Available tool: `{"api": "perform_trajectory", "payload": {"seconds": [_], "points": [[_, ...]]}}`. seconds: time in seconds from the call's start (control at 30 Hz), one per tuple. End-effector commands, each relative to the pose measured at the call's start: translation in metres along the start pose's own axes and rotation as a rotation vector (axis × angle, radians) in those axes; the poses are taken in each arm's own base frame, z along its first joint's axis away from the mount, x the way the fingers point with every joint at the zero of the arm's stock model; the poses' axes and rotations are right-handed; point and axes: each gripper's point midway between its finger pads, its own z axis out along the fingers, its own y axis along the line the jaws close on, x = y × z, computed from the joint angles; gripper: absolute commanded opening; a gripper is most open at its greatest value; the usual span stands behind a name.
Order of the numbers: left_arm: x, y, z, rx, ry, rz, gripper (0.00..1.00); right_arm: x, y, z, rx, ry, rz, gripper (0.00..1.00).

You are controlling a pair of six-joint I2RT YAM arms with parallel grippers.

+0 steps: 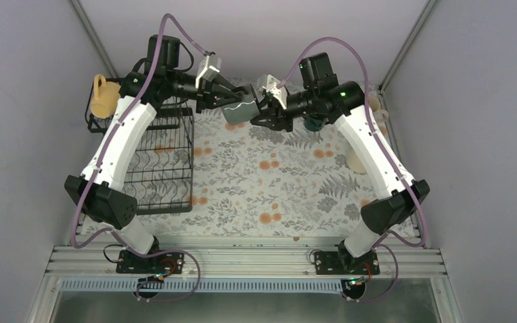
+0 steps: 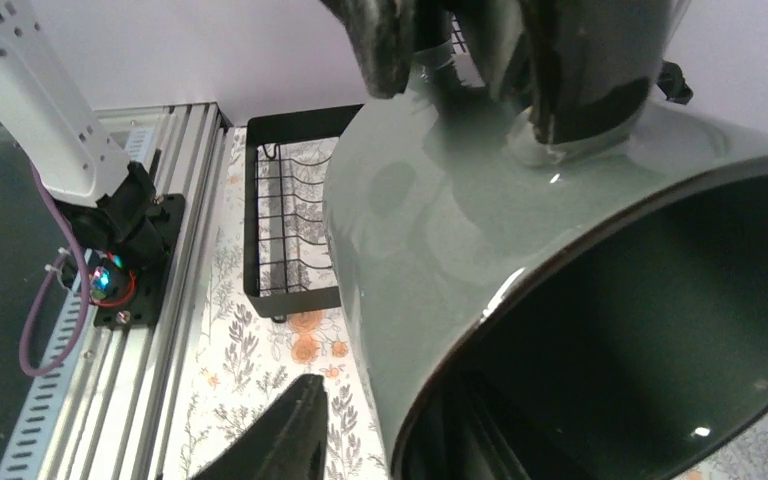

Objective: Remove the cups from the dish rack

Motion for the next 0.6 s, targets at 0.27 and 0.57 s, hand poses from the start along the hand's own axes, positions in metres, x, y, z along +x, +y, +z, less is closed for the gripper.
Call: {"api": "perform_trajectory", "payload": {"seconds": [0.27, 0.57], "points": [[-0.021, -0.010, -0.001, 0.041, -0.043, 0.098, 0.52, -0.009, 0.008, -0.004, -0.001, -0.016, -0.013, 0.04], [-0.028, -0.002, -0.025, -0.282, 0.090, 0.241, 0.97, 0.047, -0.026, -0.026, 0.269, 0.254, 0.070, 0.03]]}}
